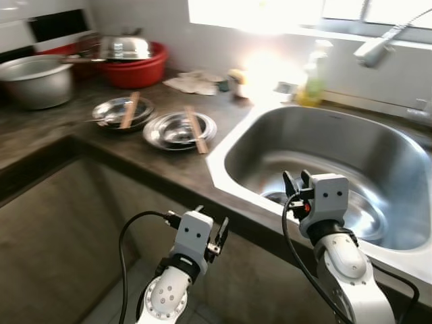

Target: Kitchen organization

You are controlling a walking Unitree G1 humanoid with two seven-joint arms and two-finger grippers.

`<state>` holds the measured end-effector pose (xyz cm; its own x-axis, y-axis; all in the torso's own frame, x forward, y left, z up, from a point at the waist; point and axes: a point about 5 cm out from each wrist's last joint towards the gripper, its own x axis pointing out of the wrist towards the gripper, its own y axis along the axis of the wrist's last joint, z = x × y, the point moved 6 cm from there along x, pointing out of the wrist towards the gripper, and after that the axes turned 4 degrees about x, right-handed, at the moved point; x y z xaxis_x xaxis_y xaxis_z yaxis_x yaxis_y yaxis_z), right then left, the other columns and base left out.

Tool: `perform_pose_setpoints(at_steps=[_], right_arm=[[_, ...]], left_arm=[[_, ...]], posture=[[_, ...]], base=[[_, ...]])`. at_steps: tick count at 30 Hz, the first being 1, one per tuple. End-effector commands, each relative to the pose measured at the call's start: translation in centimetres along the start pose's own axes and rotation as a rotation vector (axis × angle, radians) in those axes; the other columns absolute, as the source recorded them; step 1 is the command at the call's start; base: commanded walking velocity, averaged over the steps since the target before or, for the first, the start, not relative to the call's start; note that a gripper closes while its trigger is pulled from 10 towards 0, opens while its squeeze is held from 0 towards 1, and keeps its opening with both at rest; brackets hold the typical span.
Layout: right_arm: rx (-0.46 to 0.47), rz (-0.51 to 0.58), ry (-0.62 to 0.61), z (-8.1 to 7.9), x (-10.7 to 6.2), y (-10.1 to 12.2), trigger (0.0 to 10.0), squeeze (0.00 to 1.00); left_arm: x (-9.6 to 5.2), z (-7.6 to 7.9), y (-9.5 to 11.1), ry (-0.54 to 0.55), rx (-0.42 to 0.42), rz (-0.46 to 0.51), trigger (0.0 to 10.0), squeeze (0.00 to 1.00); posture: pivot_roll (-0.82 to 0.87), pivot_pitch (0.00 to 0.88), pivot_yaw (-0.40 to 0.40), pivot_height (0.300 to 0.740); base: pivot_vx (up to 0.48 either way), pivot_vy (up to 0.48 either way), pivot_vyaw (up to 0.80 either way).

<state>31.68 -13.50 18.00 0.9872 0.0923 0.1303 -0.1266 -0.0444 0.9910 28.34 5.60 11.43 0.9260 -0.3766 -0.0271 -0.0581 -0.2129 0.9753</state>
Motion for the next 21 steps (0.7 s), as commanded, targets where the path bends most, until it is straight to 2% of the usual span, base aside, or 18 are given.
perform_pose_setpoints(at_steps=[1, 7, 13, 21], right_arm=[[0.006, 0.020, 0.009, -0.4, 0.3, 0.5, 10.0, 0.00], [0.005, 0.028, 0.014, -0.5, 0.6, 0.8, 10.0, 0.00], [0.016, 0.038, -0.015, 0.3, 1.5, 1.4, 10.0, 0.00], [0.004, 0.060, -0.011, 0.4, 2.3, 2.1, 10.0, 0.00]], left_arm=[[-0.1, -0.2, -0.3, 0.002, 0.004, -0.006, 10.0, 0.00], [-0.2, -0.1, -0.2, -0.001, -0.005, -0.003, 10.0, 0.00], [-0.3, -0.2, -0.3, 0.005, -0.003, -0.014, 10.0, 0.00], [-0.3, 0.0, -0.3, -0.003, 0.017, -0.017, 10.0, 0.00]], posture=[[0.09, 0.000, -0.011, 0.740], [0.09, 0.000, -0.009, 0.740], [0.09, 0.013, -0.011, 0.740], [0.10, 0.026, -0.013, 0.740]], base=[[0.000, 0.469, 0.80], [0.000, 0.258, 0.80], [0.000, 0.000, 0.00], [0.000, 0.000, 0.00]])
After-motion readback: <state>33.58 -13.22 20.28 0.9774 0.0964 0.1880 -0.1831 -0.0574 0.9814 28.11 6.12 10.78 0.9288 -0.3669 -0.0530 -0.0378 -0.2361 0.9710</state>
